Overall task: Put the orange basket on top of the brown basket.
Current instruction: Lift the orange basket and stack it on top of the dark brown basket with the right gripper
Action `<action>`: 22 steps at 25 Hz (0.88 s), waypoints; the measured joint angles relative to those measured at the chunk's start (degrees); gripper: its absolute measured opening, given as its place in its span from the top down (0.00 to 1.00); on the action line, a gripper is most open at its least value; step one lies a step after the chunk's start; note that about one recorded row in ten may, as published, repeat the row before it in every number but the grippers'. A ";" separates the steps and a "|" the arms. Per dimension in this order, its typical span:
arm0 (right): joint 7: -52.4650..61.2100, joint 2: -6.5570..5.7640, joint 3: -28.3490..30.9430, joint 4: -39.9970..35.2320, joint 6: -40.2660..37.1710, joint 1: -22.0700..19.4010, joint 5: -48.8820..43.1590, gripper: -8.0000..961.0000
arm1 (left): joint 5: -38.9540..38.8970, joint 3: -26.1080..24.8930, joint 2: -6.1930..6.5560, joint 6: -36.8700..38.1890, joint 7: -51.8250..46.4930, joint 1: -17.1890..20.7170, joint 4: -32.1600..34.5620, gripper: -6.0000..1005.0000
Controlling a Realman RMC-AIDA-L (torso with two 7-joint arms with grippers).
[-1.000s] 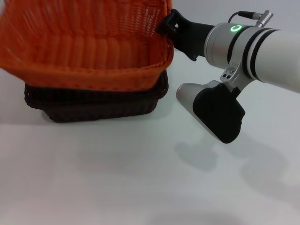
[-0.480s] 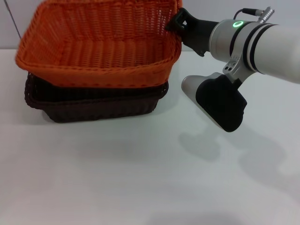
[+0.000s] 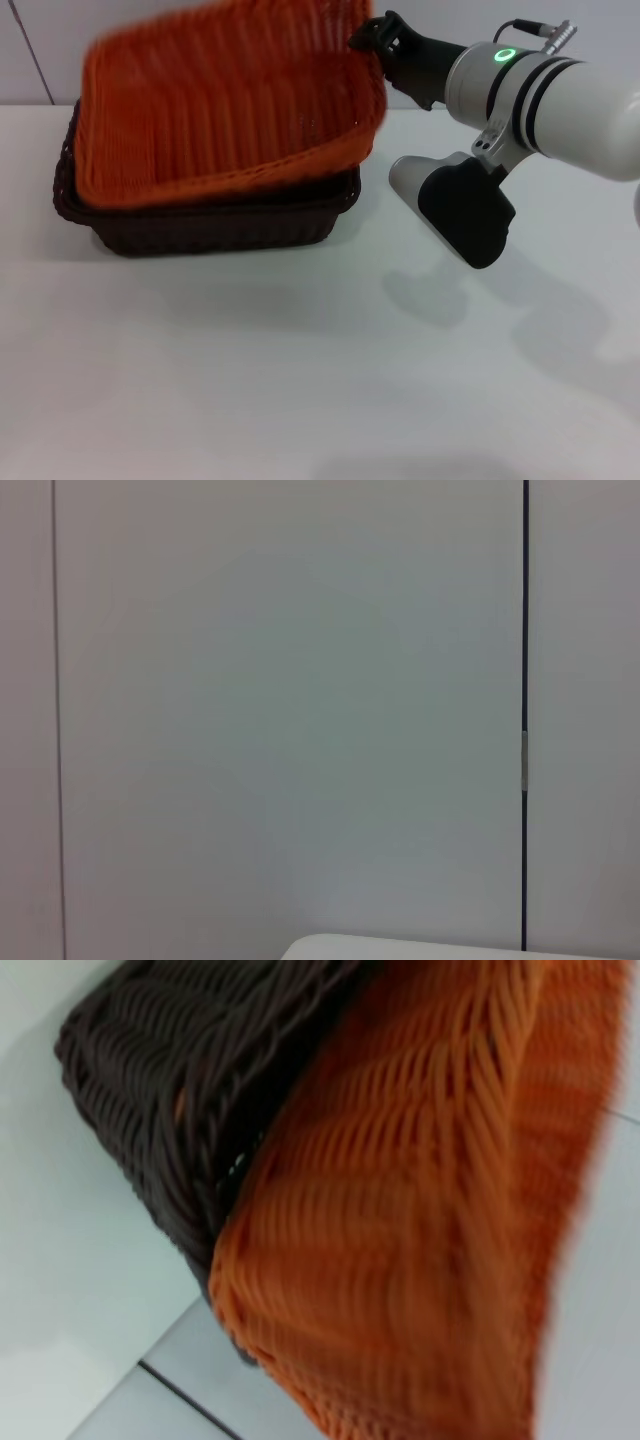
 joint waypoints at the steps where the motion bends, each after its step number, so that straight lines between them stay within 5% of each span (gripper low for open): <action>1: 0.16 0.02 -0.19 0.26 0.36 0.05 0.19 0.77 | 0.00 0.05 0.00 -0.01 0.00 -0.05 0.00 0.16; 4: 0.77 0.06 -0.66 0.31 0.71 -0.10 0.28 0.75 | 0.00 0.09 0.00 -0.02 -0.01 -0.09 0.00 0.16; 10: 3.00 0.24 -2.73 -4.94 -1.87 -2.64 0.38 0.50 | 0.06 0.27 0.00 0.01 -0.01 -0.14 0.00 0.16; 14: 3.87 0.82 -7.64 -15.48 -10.48 -9.66 0.41 0.42 | 0.60 1.04 0.18 -0.05 0.07 -0.20 0.00 0.16; 22: 7.67 2.49 -14.55 -26.19 -15.55 -18.74 0.78 0.41 | 0.70 2.11 0.33 -0.31 0.24 0.25 -0.48 0.16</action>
